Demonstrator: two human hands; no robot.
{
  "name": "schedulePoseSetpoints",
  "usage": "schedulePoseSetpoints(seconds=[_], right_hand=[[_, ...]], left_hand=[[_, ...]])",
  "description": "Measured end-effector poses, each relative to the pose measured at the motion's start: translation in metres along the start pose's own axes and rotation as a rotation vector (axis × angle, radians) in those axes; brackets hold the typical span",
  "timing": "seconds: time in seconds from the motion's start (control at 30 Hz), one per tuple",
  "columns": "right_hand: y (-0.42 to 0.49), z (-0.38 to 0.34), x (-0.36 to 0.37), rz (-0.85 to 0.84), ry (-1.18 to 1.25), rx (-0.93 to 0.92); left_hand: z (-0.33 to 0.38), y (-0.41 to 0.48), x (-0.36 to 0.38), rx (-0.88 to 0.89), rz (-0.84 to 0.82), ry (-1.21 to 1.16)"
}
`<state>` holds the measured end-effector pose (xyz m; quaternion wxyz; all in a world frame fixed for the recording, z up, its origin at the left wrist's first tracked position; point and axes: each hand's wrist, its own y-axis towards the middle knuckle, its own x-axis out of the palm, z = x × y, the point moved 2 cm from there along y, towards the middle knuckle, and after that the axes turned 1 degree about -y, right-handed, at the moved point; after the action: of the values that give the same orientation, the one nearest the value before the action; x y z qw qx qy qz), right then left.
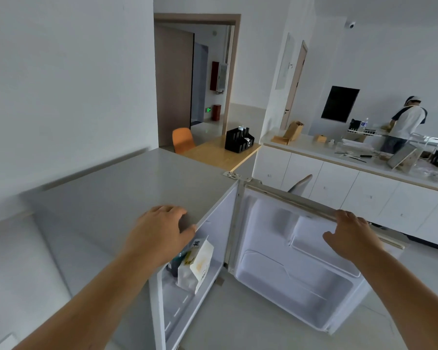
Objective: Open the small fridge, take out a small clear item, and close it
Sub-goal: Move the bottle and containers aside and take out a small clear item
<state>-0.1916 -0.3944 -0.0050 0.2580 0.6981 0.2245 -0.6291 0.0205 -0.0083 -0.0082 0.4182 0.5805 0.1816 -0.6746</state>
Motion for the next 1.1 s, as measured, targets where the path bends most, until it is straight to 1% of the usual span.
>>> schedulePoseSetpoints(seconds=[0.07,0.13,0.17,0.2,0.23,0.27,0.33,0.4,0.43,0.5,0.57,0.63,0.7,0.77,0.87,0.93,1.0,1.07,1.1], right_hand=[[-0.007,-0.014,-0.001,0.083,-0.001,-0.052],[-0.02,-0.038,0.002,0.228,0.103,-0.177],[-0.03,-0.053,0.007,0.277,0.183,-0.246],[-0.039,-0.07,0.015,0.289,0.256,-0.309],[-0.049,-0.086,0.026,0.252,0.315,-0.362],[-0.057,-0.102,0.042,0.171,0.366,-0.401],[-0.068,-0.132,0.082,-0.086,0.464,-0.403],[-0.065,-0.162,0.126,-0.367,0.53,-0.342],[-0.059,-0.177,0.148,-0.467,0.533,-0.33],[-0.043,-0.206,0.186,-0.595,0.581,-0.324],[-0.024,-0.232,0.217,-0.658,0.646,-0.284],[-0.005,-0.253,0.244,-0.697,0.637,-0.239],[0.011,-0.269,0.267,-0.682,0.605,-0.232],[0.024,-0.276,0.278,-0.666,0.593,-0.244],[0.043,-0.274,0.289,-0.706,0.604,-0.259],[0.054,-0.27,0.288,-0.624,0.489,-0.377],[0.064,-0.267,0.286,-0.505,0.364,-0.506],[0.075,-0.269,0.286,-0.426,0.356,-0.559],[0.08,-0.27,0.287,-0.398,0.375,-0.565]], left_hand=[[0.015,-0.008,-0.005,0.066,0.054,-0.003],[0.038,-0.022,-0.001,0.231,0.12,-0.001],[0.05,-0.032,0.005,0.328,0.154,-0.041],[0.061,-0.045,0.015,0.406,0.167,-0.116],[0.071,-0.057,0.027,0.43,0.131,-0.205],[0.078,-0.068,0.043,0.386,0.047,-0.284],[0.08,-0.081,0.086,0.202,-0.134,-0.34],[0.063,-0.081,0.141,-0.054,-0.262,-0.37],[0.053,-0.075,0.167,-0.216,-0.301,-0.419],[0.035,-0.061,0.215,-0.515,-0.301,-0.553],[0.019,-0.045,0.261,-0.735,-0.202,-0.701],[0.006,-0.029,0.293,-0.878,-0.08,-0.796],[-0.007,-0.017,0.317,-0.975,-0.009,-0.835],[-0.018,-0.008,0.327,-1.002,0.005,-0.862],[-0.026,0.003,0.34,-0.963,-0.031,-0.908],[-0.02,0.006,0.349,-0.962,-0.06,-0.951],[-0.007,0.015,0.357,-0.987,-0.084,-1.069],[0.007,0.029,0.362,-1.021,-0.048,-1.216],[0.01,0.038,0.364,-1.038,0.0,-1.259]])
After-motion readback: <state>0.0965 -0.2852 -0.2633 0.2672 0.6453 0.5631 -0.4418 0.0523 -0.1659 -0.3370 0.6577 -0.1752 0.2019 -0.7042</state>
